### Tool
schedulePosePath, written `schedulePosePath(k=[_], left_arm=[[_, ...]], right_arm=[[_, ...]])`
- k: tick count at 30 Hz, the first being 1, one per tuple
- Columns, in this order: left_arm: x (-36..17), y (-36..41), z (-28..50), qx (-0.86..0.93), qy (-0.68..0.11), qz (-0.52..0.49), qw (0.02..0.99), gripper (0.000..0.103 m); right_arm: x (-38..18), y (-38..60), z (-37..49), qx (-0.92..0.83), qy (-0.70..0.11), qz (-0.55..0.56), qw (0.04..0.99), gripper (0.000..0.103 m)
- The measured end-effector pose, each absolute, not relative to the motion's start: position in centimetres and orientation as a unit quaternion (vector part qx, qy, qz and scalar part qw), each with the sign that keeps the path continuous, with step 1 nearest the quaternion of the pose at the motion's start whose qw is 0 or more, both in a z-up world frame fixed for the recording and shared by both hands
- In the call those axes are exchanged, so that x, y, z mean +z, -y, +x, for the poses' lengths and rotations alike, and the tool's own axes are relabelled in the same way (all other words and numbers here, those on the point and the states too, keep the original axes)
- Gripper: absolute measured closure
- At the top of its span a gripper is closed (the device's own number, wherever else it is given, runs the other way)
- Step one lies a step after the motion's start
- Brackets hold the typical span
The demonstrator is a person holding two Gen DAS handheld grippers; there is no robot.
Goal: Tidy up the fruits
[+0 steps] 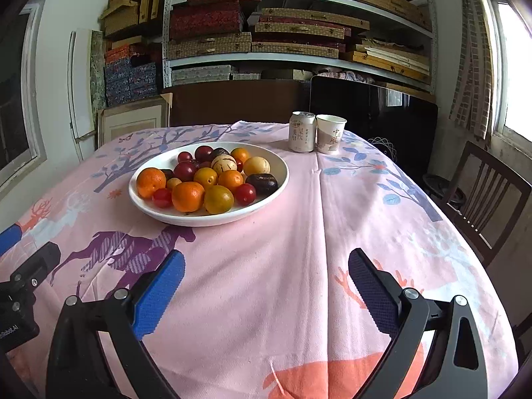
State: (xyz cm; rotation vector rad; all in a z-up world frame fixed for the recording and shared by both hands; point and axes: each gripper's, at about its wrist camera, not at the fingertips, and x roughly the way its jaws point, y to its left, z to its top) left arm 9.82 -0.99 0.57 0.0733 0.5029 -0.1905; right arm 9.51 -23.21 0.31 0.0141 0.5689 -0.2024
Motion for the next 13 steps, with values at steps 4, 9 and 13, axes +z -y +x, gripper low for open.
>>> schedulePosePath(k=[4,9,13], left_arm=[[0.61,1.29,9.72,-0.097,-0.245,0.044,0.964,0.004],[0.65,1.23,9.59,-0.095,-0.244,0.04,0.964,0.004],[0.62,1.24,9.59,-0.095,-0.245,0.041,0.964,0.004]], right_arm=[[0.26,23.06,9.5,-0.102,-0.28,0.004,0.955,0.004],[0.64,22.7,8.84,-0.11,-0.253,-0.002,0.961,0.004],[0.66,22.69,8.85,-0.113,-0.254,-0.004,0.961,0.004]])
